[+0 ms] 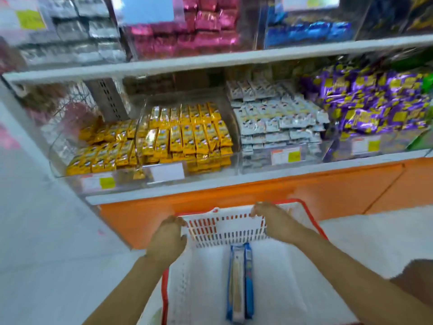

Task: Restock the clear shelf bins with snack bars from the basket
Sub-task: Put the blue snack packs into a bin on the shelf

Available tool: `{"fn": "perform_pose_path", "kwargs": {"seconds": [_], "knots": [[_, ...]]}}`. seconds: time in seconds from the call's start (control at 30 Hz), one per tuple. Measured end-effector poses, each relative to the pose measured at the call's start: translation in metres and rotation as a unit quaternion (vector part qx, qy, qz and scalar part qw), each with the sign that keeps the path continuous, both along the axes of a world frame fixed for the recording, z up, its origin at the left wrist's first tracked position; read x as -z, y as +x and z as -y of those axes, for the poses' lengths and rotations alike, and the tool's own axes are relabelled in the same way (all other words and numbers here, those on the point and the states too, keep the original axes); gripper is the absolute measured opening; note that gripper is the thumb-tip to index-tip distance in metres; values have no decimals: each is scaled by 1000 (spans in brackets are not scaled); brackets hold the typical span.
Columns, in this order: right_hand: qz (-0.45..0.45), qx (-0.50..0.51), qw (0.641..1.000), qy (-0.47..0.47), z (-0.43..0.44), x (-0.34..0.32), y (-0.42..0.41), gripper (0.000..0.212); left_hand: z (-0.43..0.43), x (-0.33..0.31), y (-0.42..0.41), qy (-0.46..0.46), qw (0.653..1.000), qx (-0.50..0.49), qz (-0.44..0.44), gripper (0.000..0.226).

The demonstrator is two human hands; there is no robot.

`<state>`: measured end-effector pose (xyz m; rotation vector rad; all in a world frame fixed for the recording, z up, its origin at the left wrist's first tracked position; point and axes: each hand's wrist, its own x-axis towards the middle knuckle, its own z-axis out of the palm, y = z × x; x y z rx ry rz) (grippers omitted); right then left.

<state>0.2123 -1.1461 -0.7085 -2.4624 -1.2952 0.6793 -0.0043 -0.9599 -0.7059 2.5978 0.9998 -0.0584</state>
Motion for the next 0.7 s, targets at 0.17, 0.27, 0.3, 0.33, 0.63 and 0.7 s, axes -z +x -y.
{"fn": "perform_pose_path", "kwargs": {"seconds": [0.17, 0.27, 0.3, 0.33, 0.63, 0.7], "knots": [[-110, 88, 983, -121, 11, 119, -40, 41, -13, 51, -41, -31, 991, -91, -92, 31], [-168, 177, 952, -182, 17, 159, -62, 38, -15, 65, -51, -52, 989, -89, -106, 29], [-190, 206, 940, -193, 18, 169, -68, 34, -15, 67, -52, -58, 988, -93, -105, 29], [-221, 246, 923, -197, 18, 180, -71, 29, -16, 68, -52, -62, 988, -100, -103, 30], [-258, 402, 875, -77, -14, 210, -85, 45, -18, 72, -26, -50, 973, -163, -155, 25], [-252, 381, 885, -94, -23, 209, -93, 37, -20, 70, -21, -62, 969, -173, -167, 22]]}}
